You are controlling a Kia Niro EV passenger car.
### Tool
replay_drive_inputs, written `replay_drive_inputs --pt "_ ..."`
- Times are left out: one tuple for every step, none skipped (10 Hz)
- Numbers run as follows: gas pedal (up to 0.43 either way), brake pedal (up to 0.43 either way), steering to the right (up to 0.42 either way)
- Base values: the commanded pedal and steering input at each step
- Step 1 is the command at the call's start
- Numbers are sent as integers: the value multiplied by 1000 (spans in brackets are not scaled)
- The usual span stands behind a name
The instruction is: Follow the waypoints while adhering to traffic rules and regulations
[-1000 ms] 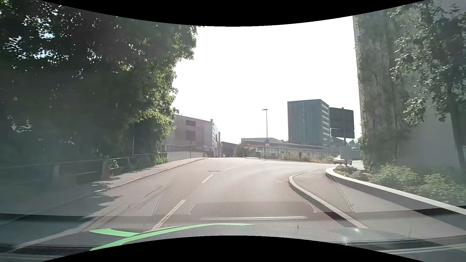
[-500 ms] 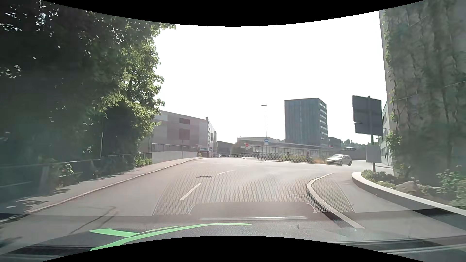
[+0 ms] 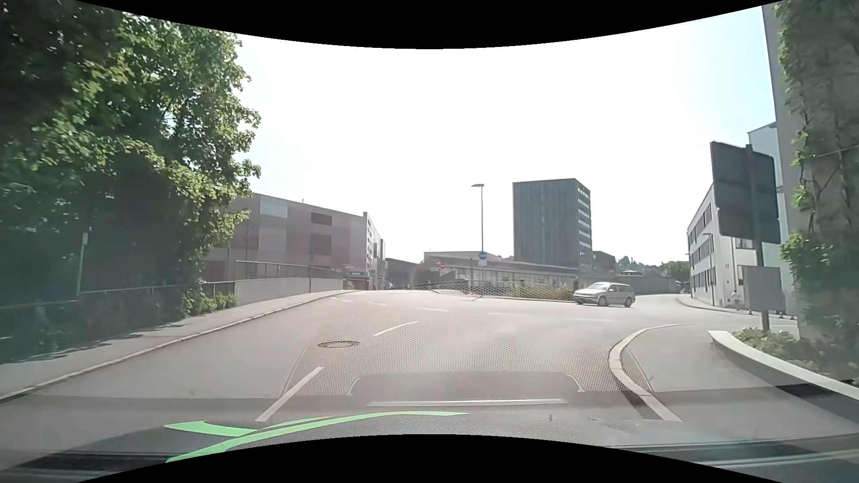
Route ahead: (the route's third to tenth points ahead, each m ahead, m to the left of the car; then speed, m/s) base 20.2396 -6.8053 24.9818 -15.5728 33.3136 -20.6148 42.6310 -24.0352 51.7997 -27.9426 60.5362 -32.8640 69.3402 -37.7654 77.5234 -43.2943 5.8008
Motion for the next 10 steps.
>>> replay_drive_inputs --pt "8 0 87" --pt "8 0 99" --pt "20 0 109" --pt "67 0 124" --pt "98 0 140" --pt "98 0 156" --pt "118 0 166" --pt "138 0 174" --pt "138 0 181" --pt "138 0 189"
